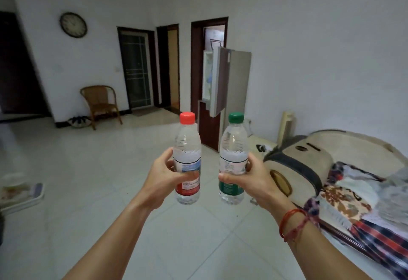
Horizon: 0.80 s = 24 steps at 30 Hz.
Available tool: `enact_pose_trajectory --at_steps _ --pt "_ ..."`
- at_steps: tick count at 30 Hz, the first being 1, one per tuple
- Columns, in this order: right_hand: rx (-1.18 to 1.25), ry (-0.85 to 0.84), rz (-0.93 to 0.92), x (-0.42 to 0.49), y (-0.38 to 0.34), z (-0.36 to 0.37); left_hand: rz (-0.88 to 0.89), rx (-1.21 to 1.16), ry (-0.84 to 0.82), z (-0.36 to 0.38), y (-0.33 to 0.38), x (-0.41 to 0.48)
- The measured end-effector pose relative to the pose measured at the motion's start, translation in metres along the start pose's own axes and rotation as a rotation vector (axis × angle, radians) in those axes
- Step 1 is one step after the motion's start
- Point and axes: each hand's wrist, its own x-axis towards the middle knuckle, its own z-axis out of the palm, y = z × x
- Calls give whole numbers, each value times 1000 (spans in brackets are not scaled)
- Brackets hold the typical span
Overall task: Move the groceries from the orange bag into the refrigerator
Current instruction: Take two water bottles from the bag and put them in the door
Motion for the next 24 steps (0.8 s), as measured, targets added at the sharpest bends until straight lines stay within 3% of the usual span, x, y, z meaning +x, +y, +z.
enact_pose_trajectory --at_steps 15,24 --pt "-13 -20 0 84 0 75 24 29 26 -75 -22 67" --pt "17 -39 -22 189 24 89 25 28 39 -94 -59 167"
